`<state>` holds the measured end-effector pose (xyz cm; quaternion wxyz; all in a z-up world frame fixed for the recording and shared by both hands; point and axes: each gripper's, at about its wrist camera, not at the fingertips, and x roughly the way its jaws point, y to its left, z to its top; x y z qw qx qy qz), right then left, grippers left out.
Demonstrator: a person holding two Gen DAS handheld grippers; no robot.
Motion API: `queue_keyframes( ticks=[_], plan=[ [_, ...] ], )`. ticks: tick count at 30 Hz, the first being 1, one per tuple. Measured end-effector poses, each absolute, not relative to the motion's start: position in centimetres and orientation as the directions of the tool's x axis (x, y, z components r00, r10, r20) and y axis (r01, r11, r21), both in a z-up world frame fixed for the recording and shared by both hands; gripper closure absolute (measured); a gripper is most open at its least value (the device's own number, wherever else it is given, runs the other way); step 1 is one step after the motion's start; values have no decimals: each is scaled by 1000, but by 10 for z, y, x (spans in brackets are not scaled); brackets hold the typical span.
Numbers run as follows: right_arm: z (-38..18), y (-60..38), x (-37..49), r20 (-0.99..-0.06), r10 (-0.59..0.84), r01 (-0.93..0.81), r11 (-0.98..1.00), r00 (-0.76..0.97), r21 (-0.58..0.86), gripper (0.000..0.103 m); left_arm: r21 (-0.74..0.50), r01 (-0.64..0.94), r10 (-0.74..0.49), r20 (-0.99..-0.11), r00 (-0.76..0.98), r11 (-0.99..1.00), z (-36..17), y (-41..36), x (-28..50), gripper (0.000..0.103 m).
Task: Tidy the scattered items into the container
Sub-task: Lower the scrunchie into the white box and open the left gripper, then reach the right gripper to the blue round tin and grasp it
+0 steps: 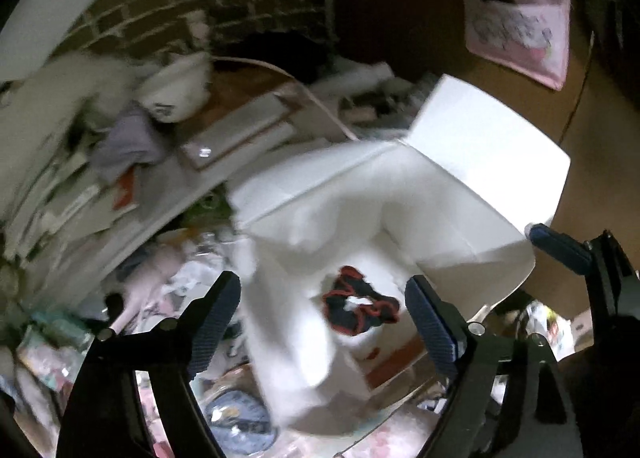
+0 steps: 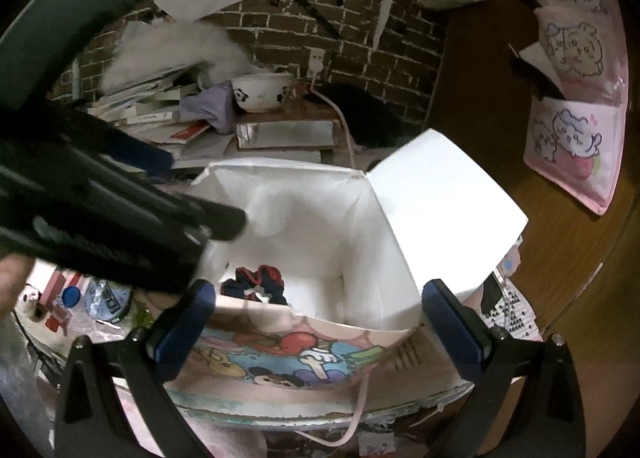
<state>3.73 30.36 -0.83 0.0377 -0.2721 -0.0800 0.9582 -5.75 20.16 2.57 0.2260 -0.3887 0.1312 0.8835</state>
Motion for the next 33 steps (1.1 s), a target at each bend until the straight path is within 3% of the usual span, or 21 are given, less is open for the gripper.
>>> queue_keyframes(
  ticks=[16, 24, 26, 33],
  plan=[
    [0, 229, 72, -384, -153, 237, -954, -911, -182, 1, 45, -202, 125, -651, -749, -978, -3, 62, -18, 20],
    [-34, 178, 90, -414, -324, 411, -901, -851, -139, 46, 16, -79, 54, -599, -799, -997, -22, 10, 15, 20],
    [-44, 169, 87, -442, -348, 438, -891, -827, -117, 63, 1, -69, 55, -590, -805, -998, -27, 1, 21, 20],
    [-82, 141, 66, -533, -365, 475, -876, -763, -80, 68, -38, -60, 71, -585, -808, -997, -47, -23, 29, 20]
  ],
)
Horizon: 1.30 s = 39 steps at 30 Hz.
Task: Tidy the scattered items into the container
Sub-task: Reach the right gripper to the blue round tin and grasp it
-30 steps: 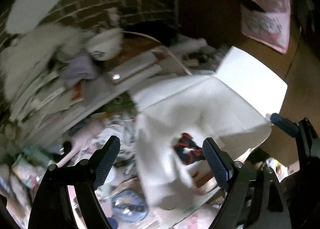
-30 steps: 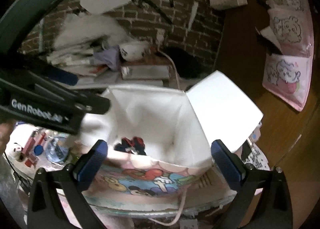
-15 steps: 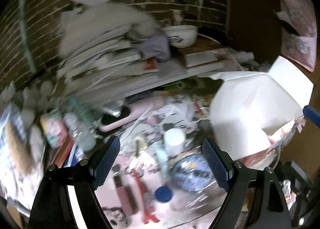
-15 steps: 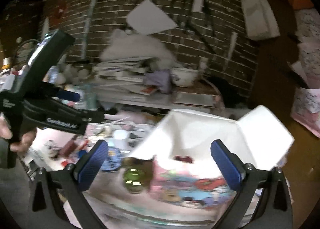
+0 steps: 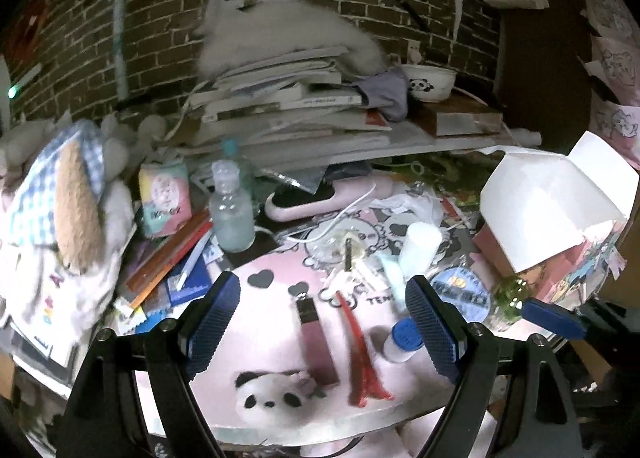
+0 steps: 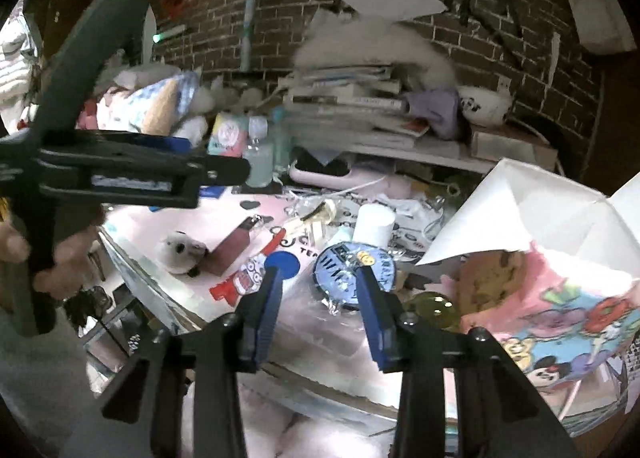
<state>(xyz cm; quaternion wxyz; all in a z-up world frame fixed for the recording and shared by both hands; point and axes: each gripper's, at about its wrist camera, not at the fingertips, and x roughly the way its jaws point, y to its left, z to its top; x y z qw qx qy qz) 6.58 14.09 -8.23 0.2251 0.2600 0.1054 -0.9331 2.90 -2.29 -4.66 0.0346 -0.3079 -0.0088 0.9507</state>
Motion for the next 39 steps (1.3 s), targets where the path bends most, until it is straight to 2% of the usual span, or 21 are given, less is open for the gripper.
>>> queue_keyframes(
  ticks=[5, 12, 13, 14, 16, 21, 27, 29, 39],
  plan=[
    [-91, 134, 44, -561, -338, 450, -890, -756, -70, 71, -78, -48, 86, -602, -794, -996, -63, -38, 27, 20],
    [-101, 131, 23, -567, -239, 377, -916, -788, -139, 69, -109, -62, 115, -593, -797, -992, -72, -47, 21, 20],
    [-102, 131, 22, -565, -223, 366, -918, -795, -152, 61, -110, -65, 117, -590, -799, -992, -73, -47, 21, 20],
    [-102, 130, 21, -562, -209, 355, -920, -800, -164, 45, -109, -64, 117, -589, -800, -992, -74, -47, 20, 20],
    [-102, 131, 19, -554, -195, 339, -926, -809, -169, 32, -110, -68, 120, -586, -802, -992, -75, -47, 20, 20],
    [-110, 129, 7, -582, -166, 329, -926, -796, -184, 33, -122, -65, 125, -591, -797, -990, -78, -48, 17, 20],
    [-115, 132, 0, -597, -187, 329, -934, -780, -137, 33, -134, -64, 132, -595, -792, -989, -83, -52, 13, 20],
    [-115, 132, 1, -597, -197, 333, -935, -778, -125, 37, -139, -65, 135, -598, -790, -988, -84, -53, 12, 20],
    [-114, 130, 7, -574, -219, 337, -935, -789, -107, 44, -141, -65, 137, -598, -789, -988, -85, -52, 10, 20]
  ],
)
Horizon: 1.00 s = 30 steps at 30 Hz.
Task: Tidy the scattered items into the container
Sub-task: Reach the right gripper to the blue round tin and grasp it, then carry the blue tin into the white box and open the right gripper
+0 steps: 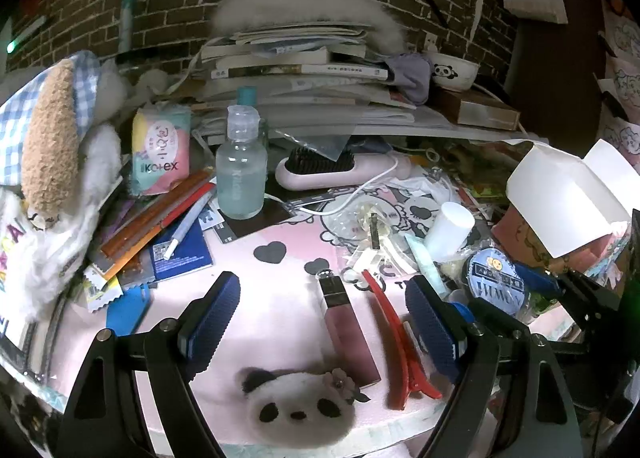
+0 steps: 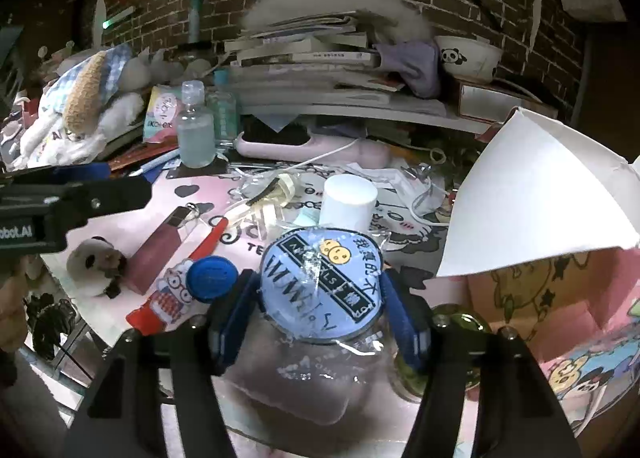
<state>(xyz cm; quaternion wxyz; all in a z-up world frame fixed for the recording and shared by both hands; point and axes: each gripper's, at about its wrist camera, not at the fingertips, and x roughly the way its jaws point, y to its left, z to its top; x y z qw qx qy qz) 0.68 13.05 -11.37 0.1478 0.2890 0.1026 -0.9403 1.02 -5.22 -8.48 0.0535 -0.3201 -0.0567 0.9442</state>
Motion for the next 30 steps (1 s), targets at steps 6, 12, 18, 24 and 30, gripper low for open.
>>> queue_keyframes(
  ticks=[6, 12, 18, 24, 30],
  plan=[
    [-99, 128, 16, -523, -232, 339, -934, -820, -117, 44, -143, -63, 137, -598, -790, -988, -84, -53, 10, 20],
    [-78, 120, 23, -475, -281, 374, -920, -834, -114, 44, -134, -50, 122, -605, -787, -990, -85, -55, 11, 20],
    [-62, 111, 28, -459, -362, 439, -896, -812, -70, 44, -137, -47, 121, -599, -792, -989, -83, -58, 14, 20],
    [-34, 113, 39, -403, -390, 462, -882, -828, -96, 44, -137, -47, 120, -597, -793, -989, -82, -58, 15, 20],
    [2, 142, 40, -378, -339, 413, -901, -861, -134, 44, -139, -55, 128, -601, -789, -989, -82, -54, 14, 20]
  ],
)
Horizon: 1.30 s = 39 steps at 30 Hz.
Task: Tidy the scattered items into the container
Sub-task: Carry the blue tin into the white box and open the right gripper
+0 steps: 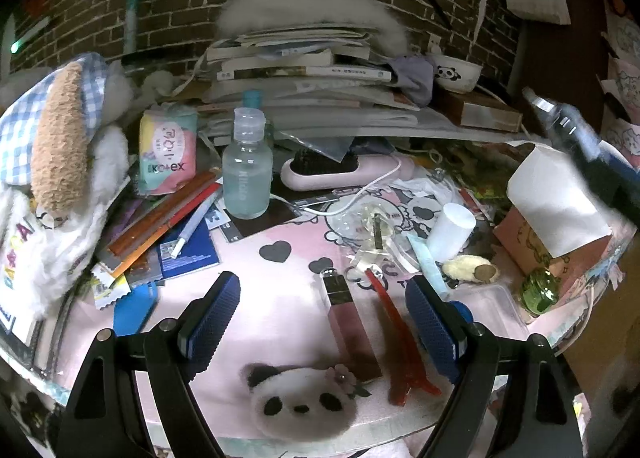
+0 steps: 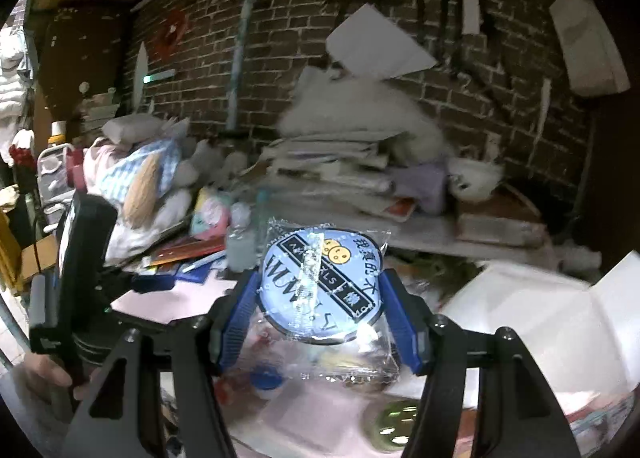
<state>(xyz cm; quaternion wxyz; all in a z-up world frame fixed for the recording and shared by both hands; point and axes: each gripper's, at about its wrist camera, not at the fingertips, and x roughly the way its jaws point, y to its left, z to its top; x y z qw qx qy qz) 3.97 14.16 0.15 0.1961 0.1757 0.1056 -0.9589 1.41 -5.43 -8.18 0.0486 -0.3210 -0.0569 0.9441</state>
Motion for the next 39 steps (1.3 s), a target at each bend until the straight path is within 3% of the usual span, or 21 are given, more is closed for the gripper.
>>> queue_keyframes(
  ticks=[12, 21, 39],
  plan=[
    [24, 224, -15, -569, -96, 223, -962, -817, -158, 44, -134, -73, 140, -605, -783, -988, -81, -45, 12, 20],
    [-8, 265, -61, -761, 22, 154, -975, -649, -160, 44, -132, -76, 142, -614, -776, -988, -82, -44, 9, 20],
    [-54, 288, -105, -907, 114, 187, -961, -406, -205, 44, -120, -76, 135, -626, -768, -990, -85, -42, 6, 20]
  ],
)
